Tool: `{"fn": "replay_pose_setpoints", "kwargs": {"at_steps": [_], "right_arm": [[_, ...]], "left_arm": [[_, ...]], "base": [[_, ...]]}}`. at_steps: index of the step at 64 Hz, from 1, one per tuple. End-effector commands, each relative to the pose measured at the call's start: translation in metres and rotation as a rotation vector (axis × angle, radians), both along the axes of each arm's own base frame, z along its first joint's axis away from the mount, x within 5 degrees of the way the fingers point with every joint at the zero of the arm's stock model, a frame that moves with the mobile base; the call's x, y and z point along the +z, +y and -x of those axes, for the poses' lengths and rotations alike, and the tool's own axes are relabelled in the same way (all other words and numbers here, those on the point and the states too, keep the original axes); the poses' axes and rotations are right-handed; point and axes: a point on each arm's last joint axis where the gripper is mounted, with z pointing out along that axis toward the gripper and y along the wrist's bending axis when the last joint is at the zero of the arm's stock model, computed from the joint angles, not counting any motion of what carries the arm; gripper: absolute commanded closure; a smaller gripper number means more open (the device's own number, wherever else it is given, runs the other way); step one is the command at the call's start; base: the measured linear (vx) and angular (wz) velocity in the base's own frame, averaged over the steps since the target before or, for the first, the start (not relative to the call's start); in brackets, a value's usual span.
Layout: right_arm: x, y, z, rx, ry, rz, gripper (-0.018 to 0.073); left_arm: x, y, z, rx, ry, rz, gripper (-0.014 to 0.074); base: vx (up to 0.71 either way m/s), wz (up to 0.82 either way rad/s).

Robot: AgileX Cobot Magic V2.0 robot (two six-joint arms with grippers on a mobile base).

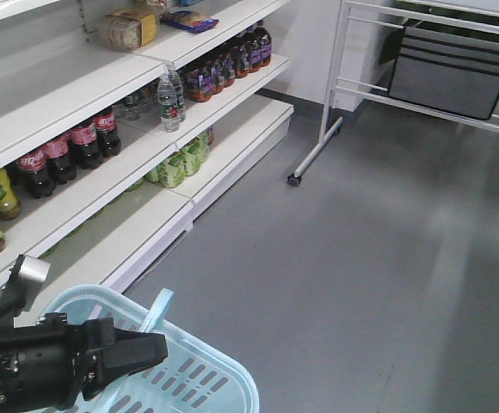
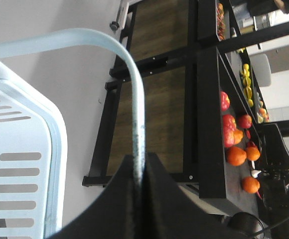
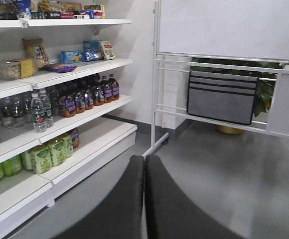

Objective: Place coke in basket with both arms
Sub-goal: 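Turn the base away from the shelf holding the basket in the left gripper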

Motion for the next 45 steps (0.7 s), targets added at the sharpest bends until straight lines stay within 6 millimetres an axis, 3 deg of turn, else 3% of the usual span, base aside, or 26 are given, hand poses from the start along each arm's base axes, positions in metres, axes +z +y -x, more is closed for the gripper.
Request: {"fn": "replay_pose_setpoints", "kwargs": {"at_steps": [1,45], "right_arm": [[0.0046,0.0000,0.0008,-0.001,-0.075,0.017,0.0569],[0.0046,0.0000,0.0008,-0.001,-0.075,0.017,0.0569]], "left_arm": [[0.0184,-0.0034,-0.0018,0.015,-0.026,0.116,0.0602],[0.0184,-0.0034,-0.0018,0.015,-0.026,0.116,0.0602]], "base": [[-0.05,-0.28],[-0.04,-0.32]]}}
